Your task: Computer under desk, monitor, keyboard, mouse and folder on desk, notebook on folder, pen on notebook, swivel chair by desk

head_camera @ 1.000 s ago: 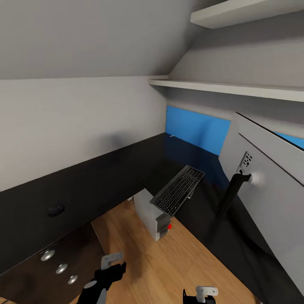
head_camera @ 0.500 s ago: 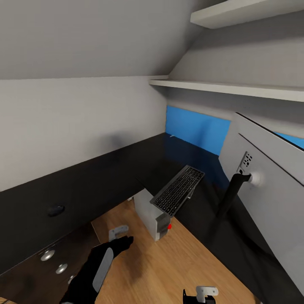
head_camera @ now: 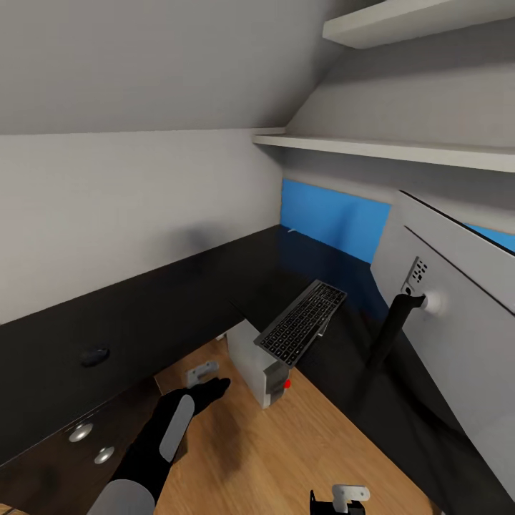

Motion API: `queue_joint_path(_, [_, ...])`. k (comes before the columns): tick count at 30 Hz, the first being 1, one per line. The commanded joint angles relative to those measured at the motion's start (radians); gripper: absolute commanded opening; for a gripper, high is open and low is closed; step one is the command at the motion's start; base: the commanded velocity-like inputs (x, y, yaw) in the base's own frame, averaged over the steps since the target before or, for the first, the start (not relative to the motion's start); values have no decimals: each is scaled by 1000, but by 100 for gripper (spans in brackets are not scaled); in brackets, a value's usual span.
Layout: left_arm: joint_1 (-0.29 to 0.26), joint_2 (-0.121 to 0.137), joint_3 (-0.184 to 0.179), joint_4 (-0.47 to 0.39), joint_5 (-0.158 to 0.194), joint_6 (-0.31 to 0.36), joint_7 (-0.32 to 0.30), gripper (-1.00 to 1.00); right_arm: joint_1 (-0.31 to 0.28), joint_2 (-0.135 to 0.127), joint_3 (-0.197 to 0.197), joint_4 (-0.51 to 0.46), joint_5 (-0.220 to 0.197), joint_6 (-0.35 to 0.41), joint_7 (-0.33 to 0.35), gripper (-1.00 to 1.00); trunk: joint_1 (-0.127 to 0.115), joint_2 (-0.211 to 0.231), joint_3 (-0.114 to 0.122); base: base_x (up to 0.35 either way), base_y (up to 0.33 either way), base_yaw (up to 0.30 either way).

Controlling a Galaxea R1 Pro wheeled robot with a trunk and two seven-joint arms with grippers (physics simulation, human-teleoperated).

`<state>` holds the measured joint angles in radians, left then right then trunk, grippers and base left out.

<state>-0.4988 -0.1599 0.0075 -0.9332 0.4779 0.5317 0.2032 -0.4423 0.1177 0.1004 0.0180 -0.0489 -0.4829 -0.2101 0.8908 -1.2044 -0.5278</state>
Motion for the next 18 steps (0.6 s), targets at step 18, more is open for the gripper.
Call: queue_joint_path(18, [-1,4,-19,6,145,4,-296,100,-1,0,8,2,-5,-3,-3,100,0,-1,-1,0,0,0])
